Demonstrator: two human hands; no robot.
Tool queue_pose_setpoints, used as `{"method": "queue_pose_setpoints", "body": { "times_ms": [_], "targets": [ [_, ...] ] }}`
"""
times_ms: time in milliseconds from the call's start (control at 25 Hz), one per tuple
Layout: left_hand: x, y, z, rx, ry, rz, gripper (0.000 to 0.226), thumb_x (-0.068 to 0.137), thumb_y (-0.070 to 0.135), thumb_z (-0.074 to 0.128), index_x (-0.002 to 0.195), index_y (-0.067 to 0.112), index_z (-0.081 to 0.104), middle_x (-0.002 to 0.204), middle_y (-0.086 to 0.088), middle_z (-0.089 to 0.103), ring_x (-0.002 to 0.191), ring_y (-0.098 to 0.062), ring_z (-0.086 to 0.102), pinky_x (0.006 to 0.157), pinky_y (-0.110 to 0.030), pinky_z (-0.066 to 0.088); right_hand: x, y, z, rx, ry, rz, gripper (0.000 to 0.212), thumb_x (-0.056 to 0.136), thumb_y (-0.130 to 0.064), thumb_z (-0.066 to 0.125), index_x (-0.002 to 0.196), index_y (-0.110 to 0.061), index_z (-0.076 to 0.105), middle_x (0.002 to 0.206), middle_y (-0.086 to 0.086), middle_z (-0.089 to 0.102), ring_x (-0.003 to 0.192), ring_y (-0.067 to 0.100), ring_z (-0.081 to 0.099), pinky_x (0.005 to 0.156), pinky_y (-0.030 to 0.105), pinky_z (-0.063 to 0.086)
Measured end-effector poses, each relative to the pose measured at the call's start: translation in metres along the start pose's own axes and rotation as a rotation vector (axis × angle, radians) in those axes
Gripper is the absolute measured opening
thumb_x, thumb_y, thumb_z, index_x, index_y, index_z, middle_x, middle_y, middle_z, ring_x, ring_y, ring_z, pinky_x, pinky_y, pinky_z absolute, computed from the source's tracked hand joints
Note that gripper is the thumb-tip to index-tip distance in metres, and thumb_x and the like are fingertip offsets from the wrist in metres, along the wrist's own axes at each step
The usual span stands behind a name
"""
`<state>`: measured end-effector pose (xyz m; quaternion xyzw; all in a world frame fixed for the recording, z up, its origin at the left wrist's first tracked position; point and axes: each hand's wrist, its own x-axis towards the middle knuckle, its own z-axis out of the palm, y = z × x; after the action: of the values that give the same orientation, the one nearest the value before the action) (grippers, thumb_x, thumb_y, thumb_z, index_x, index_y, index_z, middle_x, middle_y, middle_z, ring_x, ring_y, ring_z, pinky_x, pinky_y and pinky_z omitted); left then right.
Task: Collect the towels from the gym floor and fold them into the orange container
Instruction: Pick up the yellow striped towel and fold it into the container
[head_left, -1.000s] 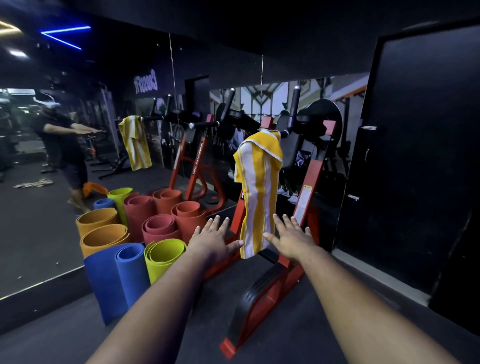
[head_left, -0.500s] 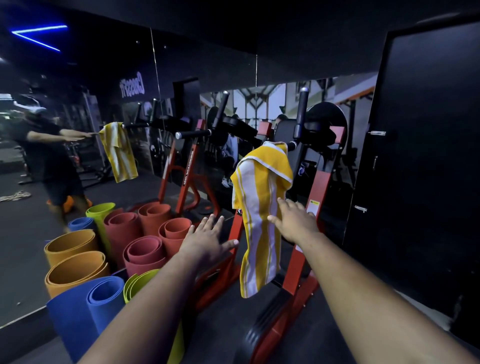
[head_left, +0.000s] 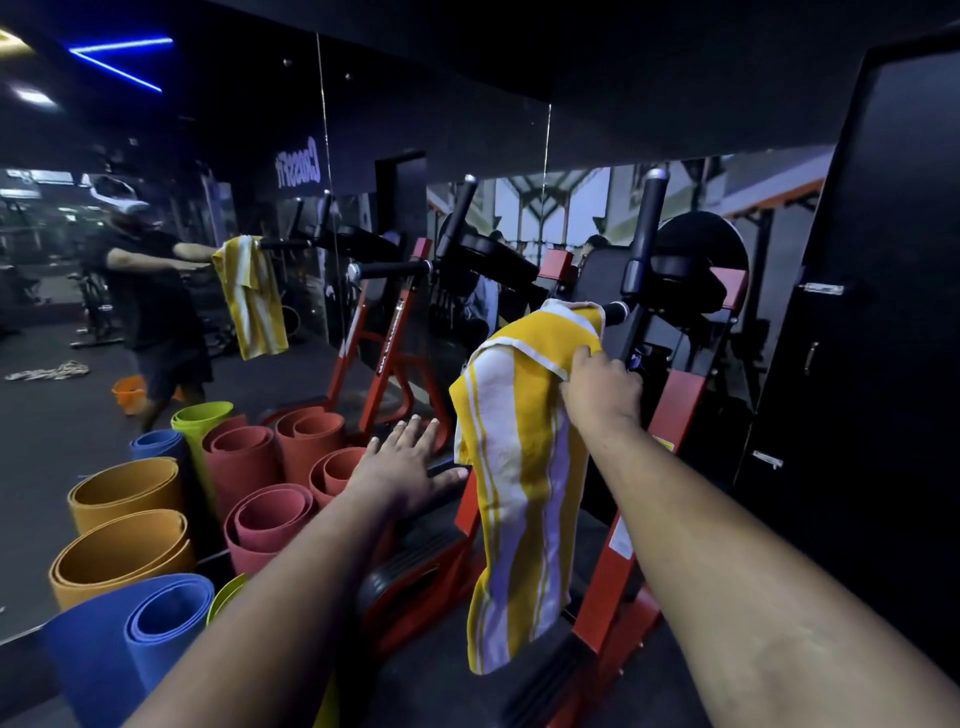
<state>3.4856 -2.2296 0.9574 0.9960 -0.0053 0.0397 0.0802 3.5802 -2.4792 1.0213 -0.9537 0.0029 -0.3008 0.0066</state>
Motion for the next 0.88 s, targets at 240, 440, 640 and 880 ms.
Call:
{"method": "queue_pose_setpoints", "body": {
  "times_ms": [240, 440, 640, 880],
  "targets": [
    [0.014, -0.003, 0.005, -0.014, -0.008, 0.046, 0.100, 0.089, 0.083, 0.033, 0.164, 0.027, -0.003, 0.171, -0.002, -0.008, 0.158, -0.019, -0.006, 0.127, -0.048, 0.004, -0.004, -0.004, 0.010, 0.096, 0.047, -0.065, 0.028, 0.091, -0.024, 0.050, 0.108, -0.013, 0.069, 0.113, 0.011, 0.066, 0.111, 0.033, 0.056, 0.089, 0.043, 0.044],
    [-0.003, -0.017, 0.014, 0.014, -0.026, 0.121, 0.099, 0.090, 0.082, 0.034, 0.164, 0.026, -0.001, 0.172, -0.003, -0.006, 0.158, -0.021, -0.005, 0.127, -0.049, 0.005, -0.065, -0.008, 0.002, 0.070, -0.095, -0.087, 0.026, 0.086, -0.029, 0.054, 0.102, -0.015, 0.069, 0.107, 0.006, 0.069, 0.109, 0.030, 0.056, 0.087, 0.040, 0.043],
    [-0.044, -0.044, 0.031, 0.045, -0.057, 0.247, 0.099, 0.090, 0.082, 0.032, 0.164, 0.025, -0.001, 0.172, -0.005, -0.004, 0.158, -0.022, -0.002, 0.127, -0.050, 0.007, -0.160, -0.012, -0.023, -0.098, -0.251, -0.027, 0.030, 0.084, -0.037, 0.061, 0.105, -0.018, 0.072, 0.108, 0.006, 0.070, 0.111, 0.028, 0.058, 0.089, 0.038, 0.042],
    [-0.122, -0.069, 0.056, 0.040, -0.155, 0.408, 0.099, 0.090, 0.082, 0.034, 0.164, 0.026, -0.002, 0.172, -0.004, -0.005, 0.158, -0.021, -0.002, 0.127, -0.049, 0.006, -0.356, -0.021, -0.036, -0.186, -0.600, 0.161, 0.030, 0.087, -0.037, 0.058, 0.108, -0.020, 0.072, 0.115, 0.005, 0.069, 0.117, 0.026, 0.057, 0.095, 0.038, 0.039]
  ]
}}
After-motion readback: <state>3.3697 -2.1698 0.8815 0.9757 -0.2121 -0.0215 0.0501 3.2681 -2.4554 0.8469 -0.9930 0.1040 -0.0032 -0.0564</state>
